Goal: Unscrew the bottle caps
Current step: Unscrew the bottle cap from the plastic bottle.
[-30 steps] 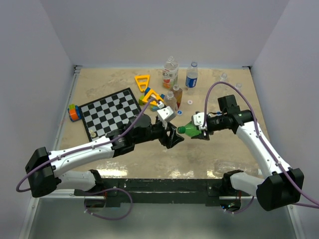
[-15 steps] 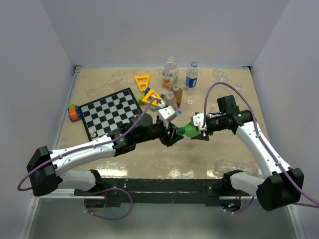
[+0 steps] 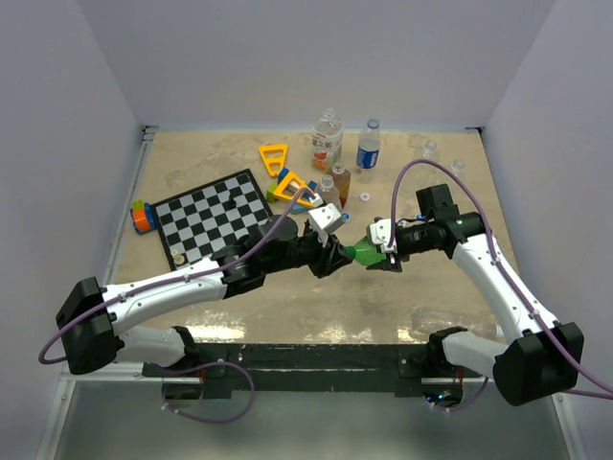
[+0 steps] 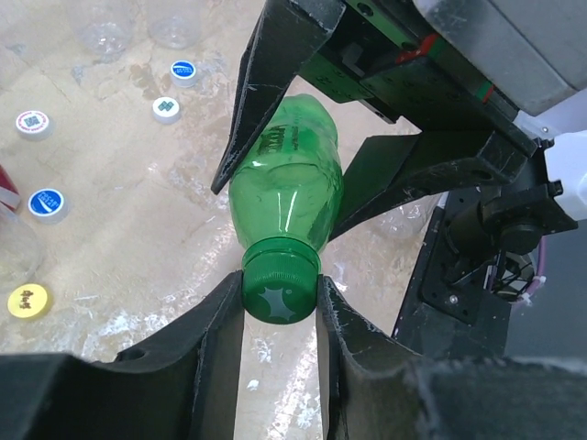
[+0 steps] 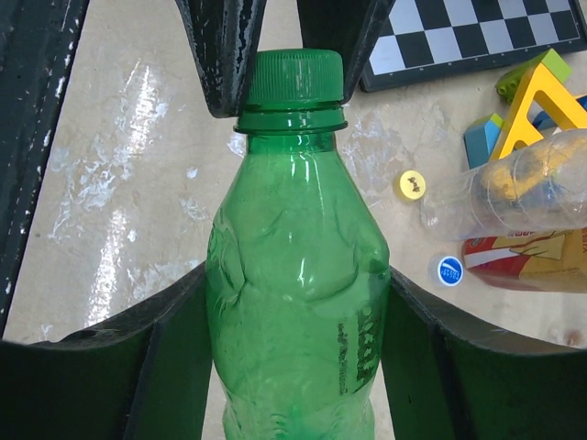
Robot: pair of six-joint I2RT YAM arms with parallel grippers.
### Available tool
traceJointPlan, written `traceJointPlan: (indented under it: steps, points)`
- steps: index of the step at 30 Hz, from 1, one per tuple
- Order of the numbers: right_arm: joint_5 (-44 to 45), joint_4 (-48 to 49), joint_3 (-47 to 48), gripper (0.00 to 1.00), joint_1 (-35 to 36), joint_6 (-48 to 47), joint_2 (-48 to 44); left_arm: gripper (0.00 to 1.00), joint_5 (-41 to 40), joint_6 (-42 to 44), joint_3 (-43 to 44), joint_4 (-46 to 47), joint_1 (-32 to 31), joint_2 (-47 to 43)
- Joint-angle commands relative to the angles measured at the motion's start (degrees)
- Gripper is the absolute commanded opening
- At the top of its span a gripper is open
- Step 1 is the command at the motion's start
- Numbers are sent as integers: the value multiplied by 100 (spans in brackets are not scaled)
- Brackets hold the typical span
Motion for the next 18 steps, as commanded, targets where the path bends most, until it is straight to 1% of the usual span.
traceJointPlan:
  steps: [1,2,3,5,6,7,8,10,11,13,14,15,18]
  points:
    - [-205,42,-11,0,44,15,-39,0,240,-484,192,228,34,-123]
    - [-205,68,-20,0,44,32,-30,0,179,-755,130,236,34,-193]
    - [-205,77,-37,0,53,59,-39,0,-21,-1271,69,228,42,-263]
    - [-197,138,-72,0,88,112,-39,0,-583,-2693,33,-78,69,-421]
    - [-188,182,-90,0,106,147,-30,0,-925,-3692,138,-724,86,-413]
    - [-179,209,-99,0,132,190,-30,0,-894,-4398,226,-1174,121,-422]
    - [-161,252,-108,0,167,226,-30,0,-789,-5119,218,-1292,148,-430]
    - [-118,340,-125,0,246,322,-12,0,-630,-5923,104,-1285,148,-509]
    - [-100,367,-134,0,264,358,-4,0,-604,-6144,8,-1162,139,-579]
    - [-82,411,-151,0,290,402,-4,0,-735,-6269,-37,-1099,148,-659]
    - [-91,420,-160,0,299,411,-4,0,-735,-6234,-46,-1030,148,-668]
    - [-91,420,-160,0,308,419,-4,0,-901,-6199,-55,-994,148,-659]
    - [-82,446,-178,0,317,428,-4,0,-789,-5944,-125,-792,148,-659]
